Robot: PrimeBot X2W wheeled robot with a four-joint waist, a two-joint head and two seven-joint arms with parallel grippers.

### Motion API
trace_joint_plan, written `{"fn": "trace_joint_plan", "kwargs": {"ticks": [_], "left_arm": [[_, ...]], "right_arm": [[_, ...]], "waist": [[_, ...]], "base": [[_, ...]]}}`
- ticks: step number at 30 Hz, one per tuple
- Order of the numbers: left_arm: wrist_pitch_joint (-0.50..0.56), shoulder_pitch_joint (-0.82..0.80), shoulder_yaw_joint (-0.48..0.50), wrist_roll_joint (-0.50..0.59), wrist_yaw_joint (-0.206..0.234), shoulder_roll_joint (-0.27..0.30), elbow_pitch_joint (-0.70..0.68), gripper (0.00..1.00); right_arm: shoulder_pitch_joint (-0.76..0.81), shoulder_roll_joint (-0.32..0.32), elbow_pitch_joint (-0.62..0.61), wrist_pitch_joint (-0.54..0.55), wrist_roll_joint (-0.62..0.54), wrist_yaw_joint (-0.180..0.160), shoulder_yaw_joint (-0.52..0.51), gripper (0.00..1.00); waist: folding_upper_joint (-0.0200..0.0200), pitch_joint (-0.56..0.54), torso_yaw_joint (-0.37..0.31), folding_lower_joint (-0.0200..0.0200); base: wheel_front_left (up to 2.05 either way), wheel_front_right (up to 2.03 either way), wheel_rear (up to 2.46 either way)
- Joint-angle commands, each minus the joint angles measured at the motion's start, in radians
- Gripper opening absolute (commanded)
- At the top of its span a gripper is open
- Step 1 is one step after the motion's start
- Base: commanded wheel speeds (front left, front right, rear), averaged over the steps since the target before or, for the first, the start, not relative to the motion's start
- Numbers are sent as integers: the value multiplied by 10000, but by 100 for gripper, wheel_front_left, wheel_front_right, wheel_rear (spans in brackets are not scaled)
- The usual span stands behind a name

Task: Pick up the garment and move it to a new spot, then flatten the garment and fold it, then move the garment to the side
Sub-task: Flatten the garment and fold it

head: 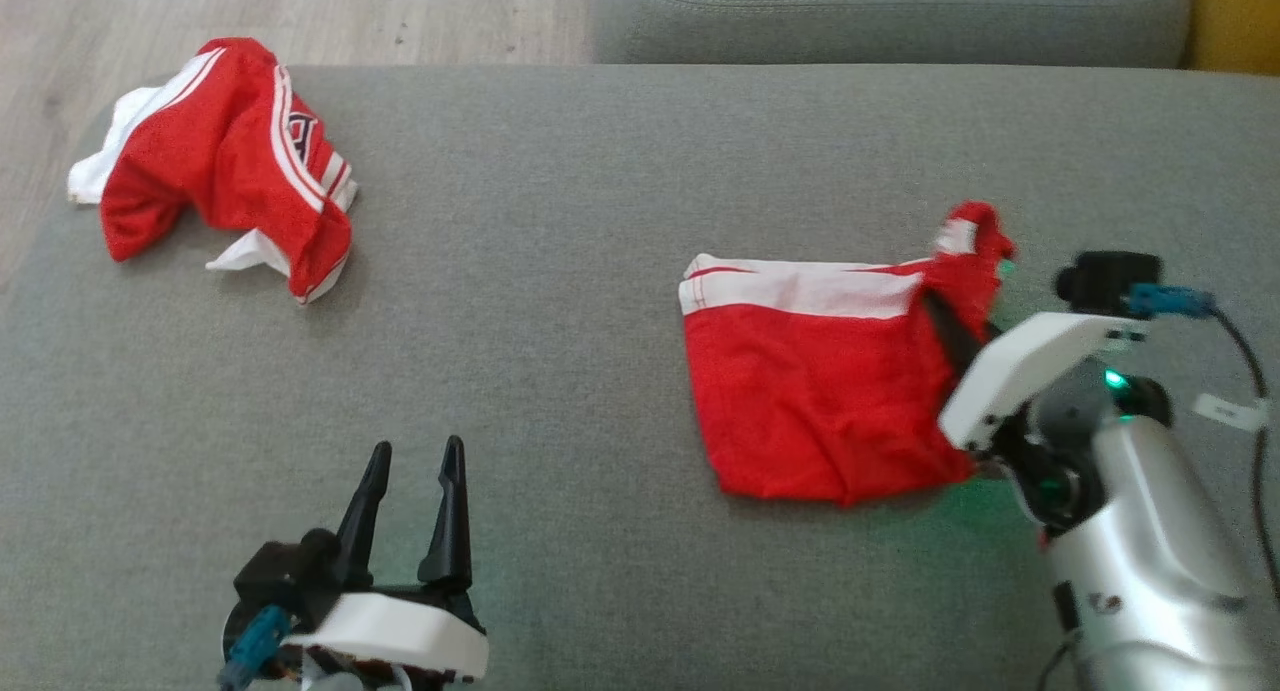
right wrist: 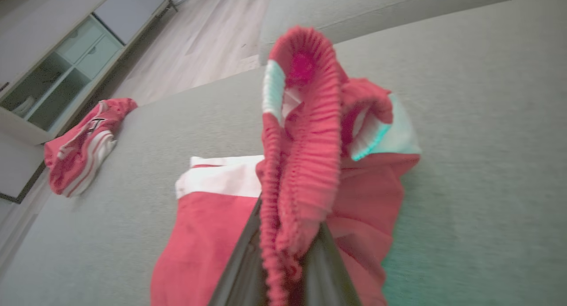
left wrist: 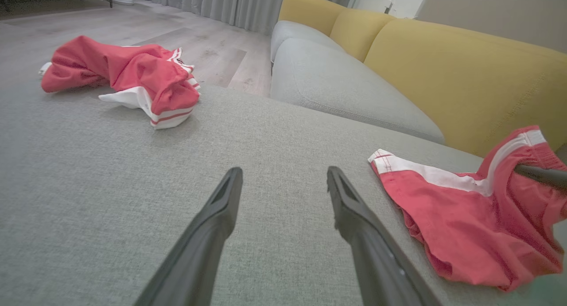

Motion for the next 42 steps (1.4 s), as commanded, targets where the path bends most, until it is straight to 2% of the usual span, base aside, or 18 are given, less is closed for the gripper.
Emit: {"fn": "trace_joint_plan", "kwargs": {"ticks": [1, 5, 12, 13, 14, 15, 16, 24, 28, 32, 39, 42], "left_arm": [[-121, -448, 364, 109, -11, 42, -232, 100], [-119, -479, 349, 94, -29, 8, -214, 100], [-118, -557, 317, 86, -79, -59, -148, 100], [-118, -560, 311, 88, -85, -74, -138, 100], [-119, -563, 309, 91, -88, -88, -127, 100], [-119, -567, 308, 95, -91, -100, -114, 100], [-119, -570, 309, 97, -94, -112, -100, 100], [-120, -584, 336, 106, -120, -177, -17, 100], [-121, -614, 368, 145, -142, -185, -4, 100], [-122, -685, 382, 239, -151, -203, -15, 100], [-123, -742, 541, 375, -104, -218, -42, 100], [-123, -620, 716, 432, -76, -203, -52, 100]], "right_arm": [[-101, 229, -719, 129, 128, 39, 547, 0], [-80, 445, -992, 410, 266, 39, 1249, 0], [-383, 510, -489, 520, 372, 39, 2038, 0], [-449, 511, -335, 521, 345, 39, 2168, 5], [-521, 512, -194, 507, 318, 39, 2284, 40], [-593, 513, -78, 474, 331, 39, 2399, 79], [-663, 513, 4, 410, 381, 39, 2523, 100], [-949, 515, -265, -456, 621, 39, 3623, 100], [-939, 516, -498, -919, 215, 39, 3654, 100], [-837, 509, -697, -1708, -691, 39, 3223, 100], [74, 508, -1182, -3428, -2507, 39, 1736, 100], [728, 512, -1469, -4030, -2935, 39, 1085, 100]], "waist": [[0, -11, 126, 0], [0, -11, 315, 0], [0, 42, 545, 0], [0, 50, 572, 0], [0, 58, 592, 0], [0, 66, 609, 0], [0, 75, 618, 0], [0, 124, 482, 0], [0, 130, 314, 0], [0, 75, 131, 0], [0, -208, -216, 0], [0, -376, -364, 0]], "base": [[0, 0, 0], [0, 0, 0], [0, 0, 0], [0, 0, 0], [0, 0, 0], [0, 0, 0], [0, 0, 0], [0, 0, 0], [0, 0, 0], [0, 0, 0], [0, 0, 0], [0, 0, 0]]}}
